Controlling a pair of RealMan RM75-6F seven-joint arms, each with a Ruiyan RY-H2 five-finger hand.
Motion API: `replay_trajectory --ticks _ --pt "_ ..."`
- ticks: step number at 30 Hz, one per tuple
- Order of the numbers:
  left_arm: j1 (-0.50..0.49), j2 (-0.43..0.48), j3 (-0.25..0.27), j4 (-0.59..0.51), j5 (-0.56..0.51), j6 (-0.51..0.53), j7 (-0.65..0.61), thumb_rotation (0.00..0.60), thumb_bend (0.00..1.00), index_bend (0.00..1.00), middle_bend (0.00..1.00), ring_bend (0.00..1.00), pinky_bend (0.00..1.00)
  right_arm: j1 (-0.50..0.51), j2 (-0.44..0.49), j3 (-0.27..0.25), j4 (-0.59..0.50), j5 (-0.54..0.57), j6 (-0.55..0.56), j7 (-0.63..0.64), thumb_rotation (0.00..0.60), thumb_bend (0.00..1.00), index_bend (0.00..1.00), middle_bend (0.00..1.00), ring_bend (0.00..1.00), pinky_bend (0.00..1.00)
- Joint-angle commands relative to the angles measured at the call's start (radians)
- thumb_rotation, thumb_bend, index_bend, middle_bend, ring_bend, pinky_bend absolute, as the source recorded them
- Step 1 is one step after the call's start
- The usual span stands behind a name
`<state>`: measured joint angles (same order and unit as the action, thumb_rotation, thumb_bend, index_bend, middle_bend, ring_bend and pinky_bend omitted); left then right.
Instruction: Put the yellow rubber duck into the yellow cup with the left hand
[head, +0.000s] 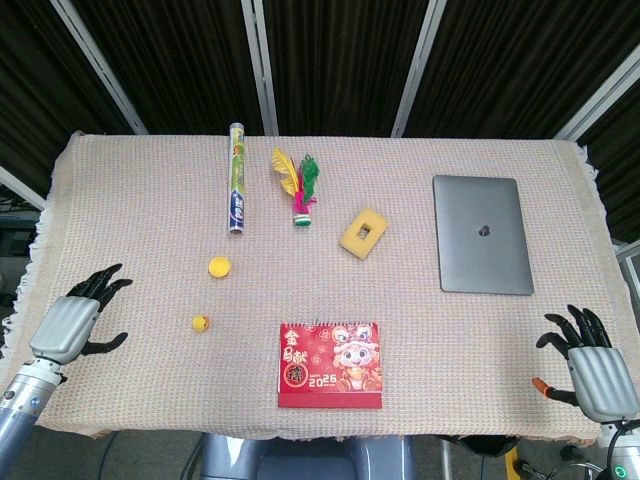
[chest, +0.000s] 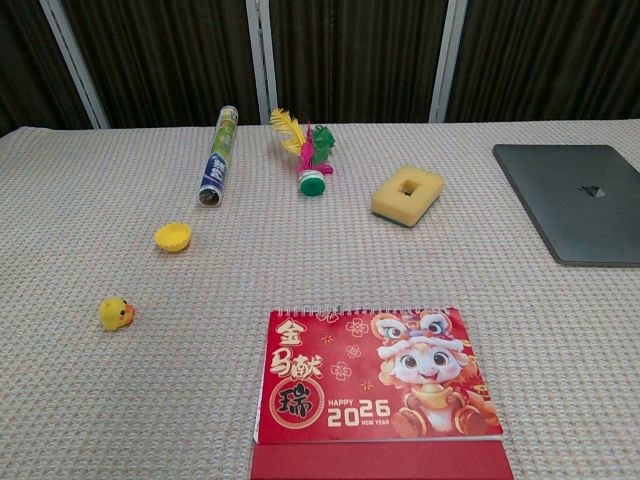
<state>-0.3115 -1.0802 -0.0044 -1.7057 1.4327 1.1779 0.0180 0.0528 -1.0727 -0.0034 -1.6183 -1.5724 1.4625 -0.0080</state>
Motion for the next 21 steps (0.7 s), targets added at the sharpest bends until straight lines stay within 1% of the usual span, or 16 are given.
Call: replay_trajectory --ticks 1,7,12,21 --pt "-0.004 0.003 0.001 -0.004 0.000 -0.007 -0.003 0.600 0.24 0.16 0.00 0.05 0.19 0.000 0.000 0.000 0.000 -0.002 0.001 -0.004 0.600 0.03 0.43 0.19 0.00 0.00" --pt "-0.028 0.001 -0.006 0.009 0.008 -0.034 0.001 0.600 0.25 0.18 0.00 0.06 0.19 0.002 0.000 0.000 -0.001 0.002 -0.005 -0.004 0.600 0.03 0.43 0.19 0.00 0.00" --pt "-0.079 -0.012 -0.025 0.028 0.011 -0.091 0.027 0.600 0.29 0.19 0.00 0.06 0.19 0.003 -0.001 -0.001 -0.001 -0.001 -0.005 -0.004 0.600 0.03 0.43 0.19 0.00 0.00" --pt "-0.169 -0.050 -0.054 0.013 -0.036 -0.208 0.073 0.600 0.30 0.19 0.00 0.06 0.19 0.003 0.001 -0.002 0.003 -0.006 -0.003 0.010 0.600 0.03 0.43 0.19 0.00 0.00"
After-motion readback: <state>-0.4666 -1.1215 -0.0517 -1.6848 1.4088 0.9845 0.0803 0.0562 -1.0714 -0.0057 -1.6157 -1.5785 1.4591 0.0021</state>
